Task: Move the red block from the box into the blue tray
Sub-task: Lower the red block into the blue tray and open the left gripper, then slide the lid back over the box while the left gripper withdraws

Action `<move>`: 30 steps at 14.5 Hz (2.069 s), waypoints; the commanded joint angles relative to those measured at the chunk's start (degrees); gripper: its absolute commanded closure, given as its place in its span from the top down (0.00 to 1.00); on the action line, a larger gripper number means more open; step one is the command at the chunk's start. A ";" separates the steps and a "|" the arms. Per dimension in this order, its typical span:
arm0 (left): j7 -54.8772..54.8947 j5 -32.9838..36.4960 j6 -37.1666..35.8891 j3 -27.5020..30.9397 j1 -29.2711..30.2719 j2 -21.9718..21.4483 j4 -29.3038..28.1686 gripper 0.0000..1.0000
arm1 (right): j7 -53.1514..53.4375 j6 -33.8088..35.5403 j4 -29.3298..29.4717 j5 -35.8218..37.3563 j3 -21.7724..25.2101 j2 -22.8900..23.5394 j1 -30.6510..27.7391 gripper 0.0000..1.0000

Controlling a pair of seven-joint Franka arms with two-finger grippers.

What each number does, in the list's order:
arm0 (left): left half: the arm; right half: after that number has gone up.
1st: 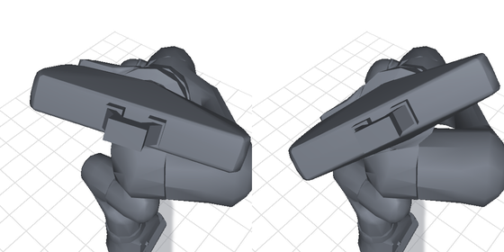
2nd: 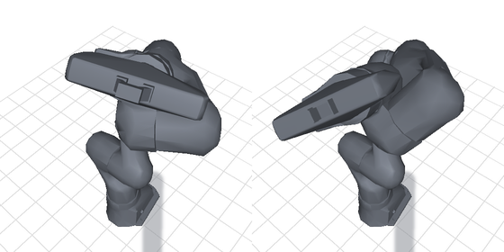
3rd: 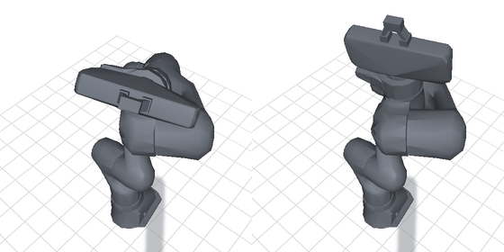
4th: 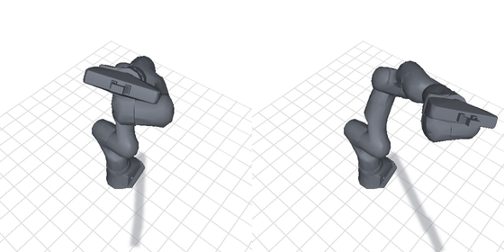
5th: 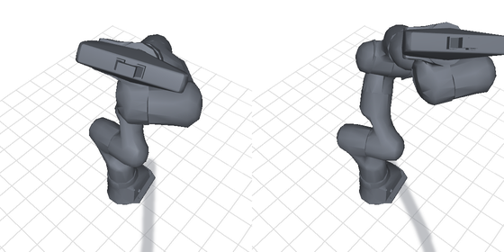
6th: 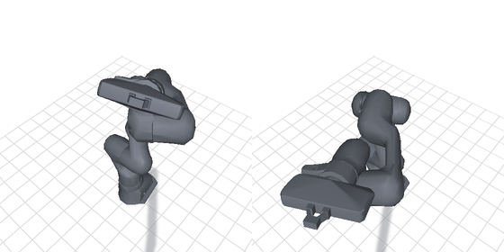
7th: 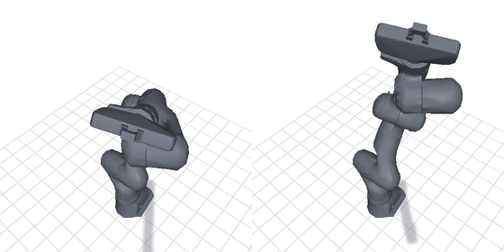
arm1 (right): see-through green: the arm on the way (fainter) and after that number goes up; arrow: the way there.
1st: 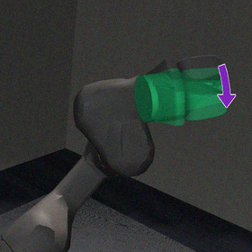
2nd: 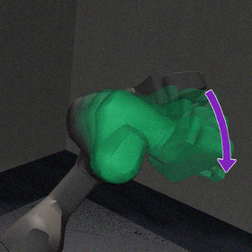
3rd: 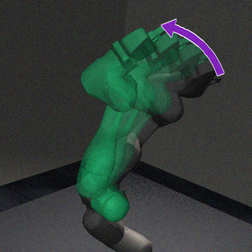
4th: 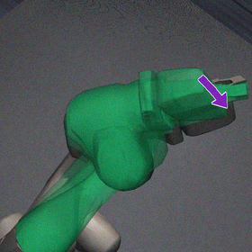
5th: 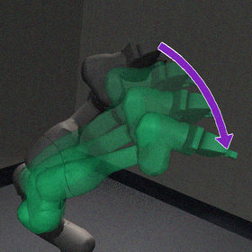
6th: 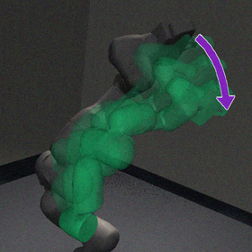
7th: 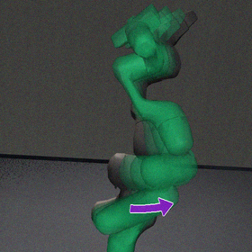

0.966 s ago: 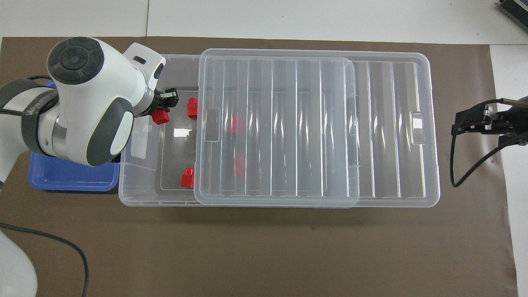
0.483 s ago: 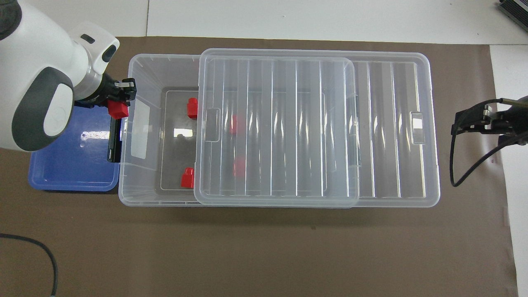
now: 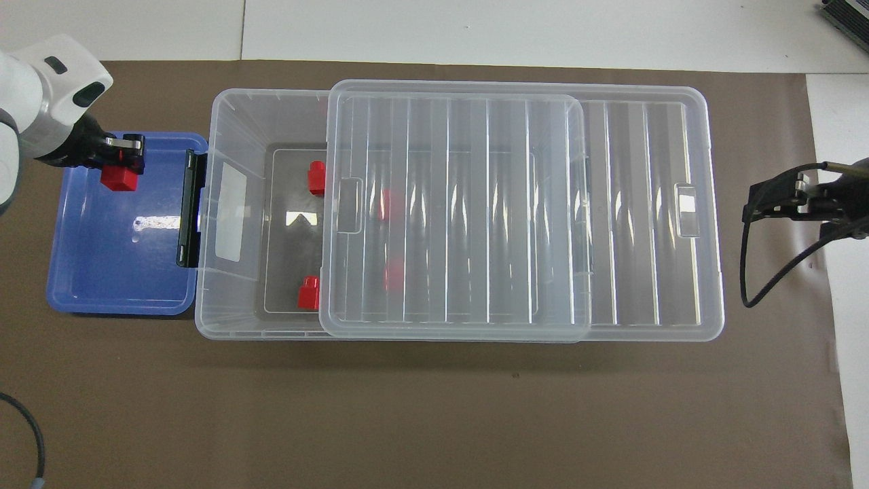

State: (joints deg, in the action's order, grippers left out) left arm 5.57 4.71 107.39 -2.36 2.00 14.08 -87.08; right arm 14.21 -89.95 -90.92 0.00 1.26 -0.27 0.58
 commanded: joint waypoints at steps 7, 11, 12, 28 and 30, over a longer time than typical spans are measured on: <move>6.38 -4.60 29.24 -0.37 7.58 1.03 -19.86 0.00 | -6.81 -8.56 -1.10 -1.76 -0.03 2.36 -2.51 0.69; 5.94 -5.24 39.11 -0.37 7.75 5.78 -24.10 0.00 | -7.62 -11.38 -0.75 -2.72 0.06 4.21 -3.30 0.54; 5.94 -5.24 40.61 -0.28 7.84 6.13 -25.06 0.00 | -9.62 -12.78 -0.75 -2.73 0.06 5.26 -4.00 0.21; 6.82 -5.06 41.77 -0.10 8.37 5.17 -29.03 1.00 | -24.32 -30.73 0.04 -8.79 -0.38 19.43 -4.98 0.00; 6.73 -5.06 39.49 -0.19 8.11 5.26 -25.79 1.00 | -24.76 -30.20 -0.13 -8.97 -0.47 19.43 -4.72 0.00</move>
State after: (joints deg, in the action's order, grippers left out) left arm 11.36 0.18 147.92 -2.45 10.25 20.30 -114.35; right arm -8.31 -121.25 -91.67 -7.11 1.02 18.79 -3.98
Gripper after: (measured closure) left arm 0.009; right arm 0.991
